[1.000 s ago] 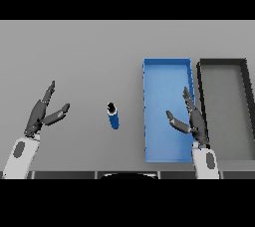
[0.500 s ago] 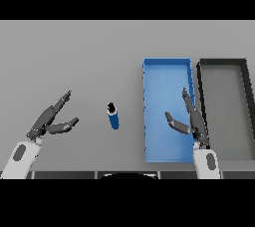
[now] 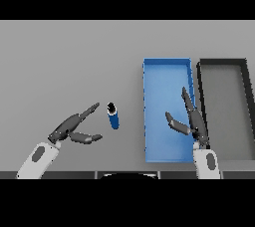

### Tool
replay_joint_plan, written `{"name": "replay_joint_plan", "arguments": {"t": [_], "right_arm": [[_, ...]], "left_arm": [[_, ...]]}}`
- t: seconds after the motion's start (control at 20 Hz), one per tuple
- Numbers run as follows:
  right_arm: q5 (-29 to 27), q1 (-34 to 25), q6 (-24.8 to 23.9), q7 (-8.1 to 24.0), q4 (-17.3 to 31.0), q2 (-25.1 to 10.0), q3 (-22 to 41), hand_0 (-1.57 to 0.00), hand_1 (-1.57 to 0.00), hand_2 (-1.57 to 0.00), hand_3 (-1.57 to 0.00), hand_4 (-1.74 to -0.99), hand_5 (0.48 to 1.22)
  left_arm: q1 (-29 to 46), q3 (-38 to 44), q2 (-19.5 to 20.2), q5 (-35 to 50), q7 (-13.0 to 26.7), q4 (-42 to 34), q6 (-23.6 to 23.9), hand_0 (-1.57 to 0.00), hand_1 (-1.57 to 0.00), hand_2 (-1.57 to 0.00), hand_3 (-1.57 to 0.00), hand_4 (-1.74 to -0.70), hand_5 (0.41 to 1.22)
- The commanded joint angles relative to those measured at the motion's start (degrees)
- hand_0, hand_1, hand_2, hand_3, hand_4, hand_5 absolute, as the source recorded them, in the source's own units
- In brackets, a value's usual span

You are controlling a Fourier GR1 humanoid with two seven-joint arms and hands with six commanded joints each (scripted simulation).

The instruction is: Pick up the blue pipe and place it into the blue bin.

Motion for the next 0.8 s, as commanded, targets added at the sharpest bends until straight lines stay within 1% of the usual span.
{"name": "replay_joint_plan", "arguments": {"t": [0.0, 0.05, 0.1, 0.2, 0.25, 0.3, 0.35, 0.45, 0.5, 0.55, 0.6, 0.65, 0.75], "right_arm": [[0.1, 0.0, -0.1, 0.6, 0.0, 0.2, 0.1, 0.00, 0.00, 0.00, 0.00, -1.263, 0.617], [0.6, -0.4, -0.6, 0.9, 0.5, 1.1, 0.6, 0.00, 0.00, 0.00, 0.00, -1.265, 0.616], [0.4, 0.5, -0.4, 0.3, 0.1, 0.9, 0.5, 0.00, 0.00, 0.00, 0.00, -1.270, 0.617], [0.2, 1.0, -0.5, 0.0, 0.1, 0.4, -0.1, 0.00, 0.00, 0.00, 0.00, -1.271, 0.616], [0.2, 1.2, -0.3, 0.0, -0.7, 0.6, 0.2, 0.00, 0.00, 0.00, 0.00, -1.275, 0.615], [0.4, 1.0, -0.5, -0.1, -0.5, 0.5, 0.1, 0.00, 0.00, 0.00, 0.00, -1.276, 0.613], [0.3, 0.7, -0.7, 1.0, -0.7, 0.4, 0.0, 0.00, 0.00, 0.00, 0.00, -1.276, 0.609], [0.1, 1.7, 0.0, 0.2, -1.1, 0.6, 0.4, 0.00, 0.00, 0.00, 0.00, -1.274, 0.605], [-0.3, 1.6, 0.1, 0.2, -0.7, 0.5, 0.1, 0.00, 0.00, 0.00, 0.00, -1.274, 0.603], [0.3, 1.1, -0.5, 1.3, -0.9, 0.5, 0.1, 0.00, 0.00, 0.00, 0.00, -1.266, 0.598], [0.1, 1.4, -0.3, 0.7, -1.0, 0.3, 0.0, 0.00, 0.00, 0.00, 0.00, -1.265, 0.597], [0.3, 1.3, -0.4, 1.2, -1.0, 0.5, 0.2, 0.00, 0.00, 0.00, 0.00, -1.267, 0.598], [0.3, 1.2, -0.6, 1.0, -0.7, 0.8, 0.2, 0.00, 0.00, 0.00, 0.00, -1.264, 0.598]], "left_arm": [[-0.5, -0.9, -1.4, -0.3, -0.2, 0.6, -0.2, 0.00, 0.00, 0.00, 0.00, -1.11, 0.447], [-0.9, -1.6, -2.5, -0.9, -0.4, 1.7, -0.4, 0.00, 0.00, 0.00, 0.00, -1.11, 0.447], [-0.9, -2.3, -3.4, -1.2, -0.9, 1.8, -0.6, 0.00, 0.00, 0.00, 0.00, -1.12, 0.446], [-2.6, -2.9, -5.3, -2.3, -0.5, 3.6, -0.1, 0.00, 0.00, 0.00, 0.00, -1.12, 0.446], [-2.9, -3.4, -6.4, -2.5, -0.4, 3.9, 0.1, 0.00, 0.00, 0.00, 0.00, -1.12, 0.446], [-3.8, -3.8, -7.5, -3.0, 0.4, 5.7, 0.0, 0.00, 0.00, 0.00, 0.00, -1.11, 0.447], [-4.3, -3.9, -8.3, -2.8, 0.3, 6.7, -0.3, 0.00, 0.00, 0.00, 0.00, -1.11, 0.450], [-6.1, -4.2, -11.0, -2.5, 0.4, 9.8, -0.8, 0.00, 0.00, 0.00, 0.00, -1.12, 0.448], [-7.2, -4.3, -12.1, -3.4, 0.0, 11.1, -0.2, 0.00, 0.00, 0.00, 0.00, -1.11, 0.444], [-7.7, -5.0, -13.2, -5.2, -0.4, 12.3, 0.7, 0.00, 0.00, 0.00, 0.00, -1.10, 0.441], [-8.3, -5.5, -13.9, -6.4, -2.4, 13.9, 0.9, 0.00, 0.00, 0.00, 0.00, -1.08, 0.442], [-9.3, -5.3, -14.4, -6.6, -3.1, 14.8, 0.9, 0.00, 0.00, 0.00, 0.00, -1.07, 0.445], [-9.6, -5.2, -16.3, -5.0, -4.1, 16.2, -0.1, 0.00, 0.00, 0.00, 0.00, -1.09, 0.477]]}}
